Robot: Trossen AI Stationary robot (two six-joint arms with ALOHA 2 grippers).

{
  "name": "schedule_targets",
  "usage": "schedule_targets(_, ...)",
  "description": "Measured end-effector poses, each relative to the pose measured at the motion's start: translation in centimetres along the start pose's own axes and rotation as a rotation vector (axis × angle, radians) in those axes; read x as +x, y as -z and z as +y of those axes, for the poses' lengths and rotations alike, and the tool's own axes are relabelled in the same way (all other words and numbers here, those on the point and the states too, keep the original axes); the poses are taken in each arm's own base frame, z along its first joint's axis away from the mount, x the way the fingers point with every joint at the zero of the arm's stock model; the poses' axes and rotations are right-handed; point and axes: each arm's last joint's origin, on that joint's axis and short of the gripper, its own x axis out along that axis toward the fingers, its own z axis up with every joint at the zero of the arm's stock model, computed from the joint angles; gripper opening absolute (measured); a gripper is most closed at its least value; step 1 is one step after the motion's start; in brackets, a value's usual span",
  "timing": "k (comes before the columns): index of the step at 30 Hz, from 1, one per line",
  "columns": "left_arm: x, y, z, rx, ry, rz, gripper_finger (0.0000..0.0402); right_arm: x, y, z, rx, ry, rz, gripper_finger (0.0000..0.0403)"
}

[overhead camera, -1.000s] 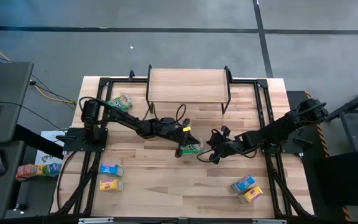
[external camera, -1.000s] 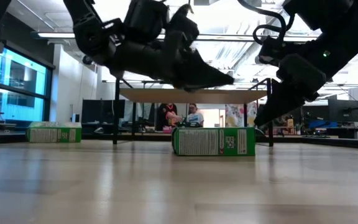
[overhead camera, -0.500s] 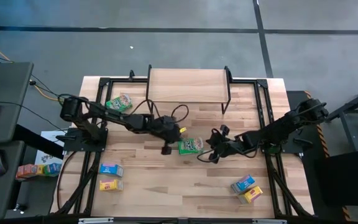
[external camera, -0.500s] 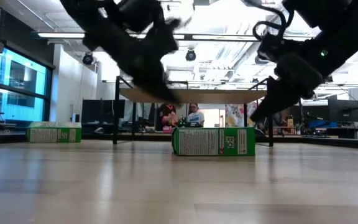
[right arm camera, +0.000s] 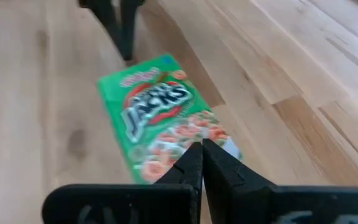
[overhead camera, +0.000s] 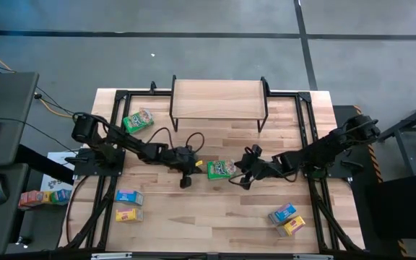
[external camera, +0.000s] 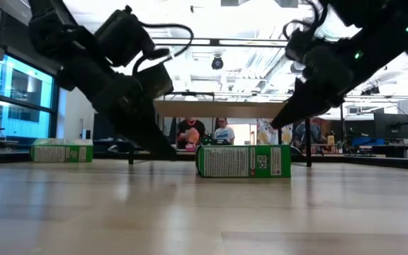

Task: Stack cereal on shelf
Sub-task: Put the right green cereal box on the shelf

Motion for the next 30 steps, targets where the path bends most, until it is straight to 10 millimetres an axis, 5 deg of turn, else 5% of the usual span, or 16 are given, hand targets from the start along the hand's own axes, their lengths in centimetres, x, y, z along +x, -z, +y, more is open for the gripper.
schedule_targets(15, 3.4, -1.0, -0.1, 0.054, 0.01, -0.008, 0.0, 2.2, 1.0, -0.2, 0.014, -0.024, 0.06, 0.0)
schedule_targets(30, -0.8, -6.2, -1.1, 0.207, -0.007, -0.279, 0.0, 2.3, 1.2, -0.2, 0.044, -0.03, 0.064, 0.0)
